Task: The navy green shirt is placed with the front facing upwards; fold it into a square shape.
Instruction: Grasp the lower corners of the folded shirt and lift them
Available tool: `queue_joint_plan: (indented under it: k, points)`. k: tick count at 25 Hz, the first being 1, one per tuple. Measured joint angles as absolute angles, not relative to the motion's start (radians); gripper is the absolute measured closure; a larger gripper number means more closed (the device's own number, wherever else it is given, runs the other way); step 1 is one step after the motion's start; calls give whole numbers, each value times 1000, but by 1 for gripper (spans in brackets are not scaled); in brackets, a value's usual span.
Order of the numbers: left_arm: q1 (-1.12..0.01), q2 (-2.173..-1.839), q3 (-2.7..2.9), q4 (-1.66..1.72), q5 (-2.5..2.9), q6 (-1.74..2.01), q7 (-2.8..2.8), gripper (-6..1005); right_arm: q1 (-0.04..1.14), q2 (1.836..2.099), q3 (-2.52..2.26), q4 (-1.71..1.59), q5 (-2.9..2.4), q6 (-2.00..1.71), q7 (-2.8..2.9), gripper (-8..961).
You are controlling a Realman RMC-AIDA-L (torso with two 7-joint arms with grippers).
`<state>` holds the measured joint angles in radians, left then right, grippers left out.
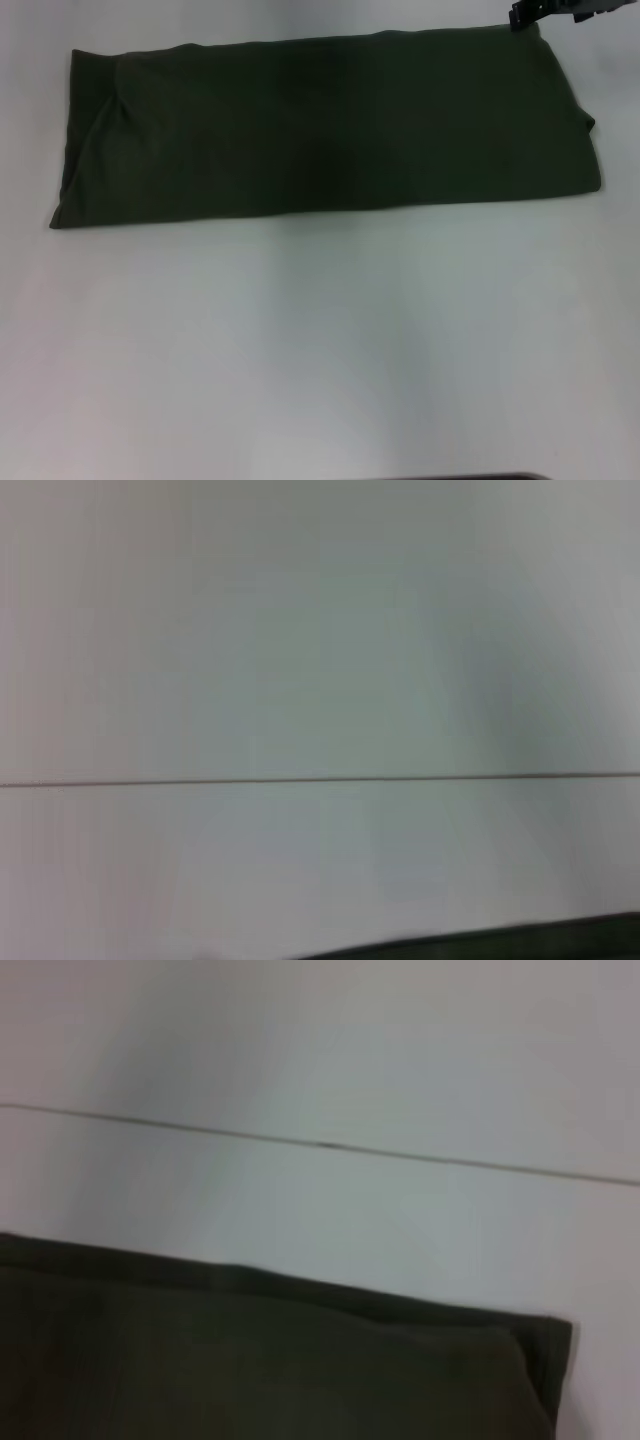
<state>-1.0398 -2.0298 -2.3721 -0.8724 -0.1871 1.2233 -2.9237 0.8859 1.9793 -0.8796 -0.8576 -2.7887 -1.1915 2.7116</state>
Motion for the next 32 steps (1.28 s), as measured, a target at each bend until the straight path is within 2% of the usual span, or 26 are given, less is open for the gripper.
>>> queue_joint_plan:
  k: [3, 5, 7, 14, 21, 32]
  points:
    - [-1037, -2028, -2371, -874, -201, 1237, -2912, 200, 886, 1977, -879, -858, -2789, -1201, 2712, 85]
    - [-1037, -2028, -2369, -871, -206, 1246, -2900, 201, 885, 1977, -879, -858, -2789, -1208, 2712, 28]
    - [-1039, -2031, -2364, -859, -215, 1256, -2879, 202, 886, 1977, -879, -858, -2789, -1217, 2712, 15]
    - [-1018, -2049, -2359, -823, -222, 1278, -2841, 207, 879, 1982, -883, -850, -2790, -1248, 2697, 16]
    - [-983, -2000, -2372, -827, -233, 1449, -2802, 213, 839, 1978, -870, -858, -2712, -1295, 2654, 16]
    - [-916, -1986, -2362, -833, -222, 1506, -2807, 215, 794, 1970, -864, -859, -2617, -1337, 2611, 17]
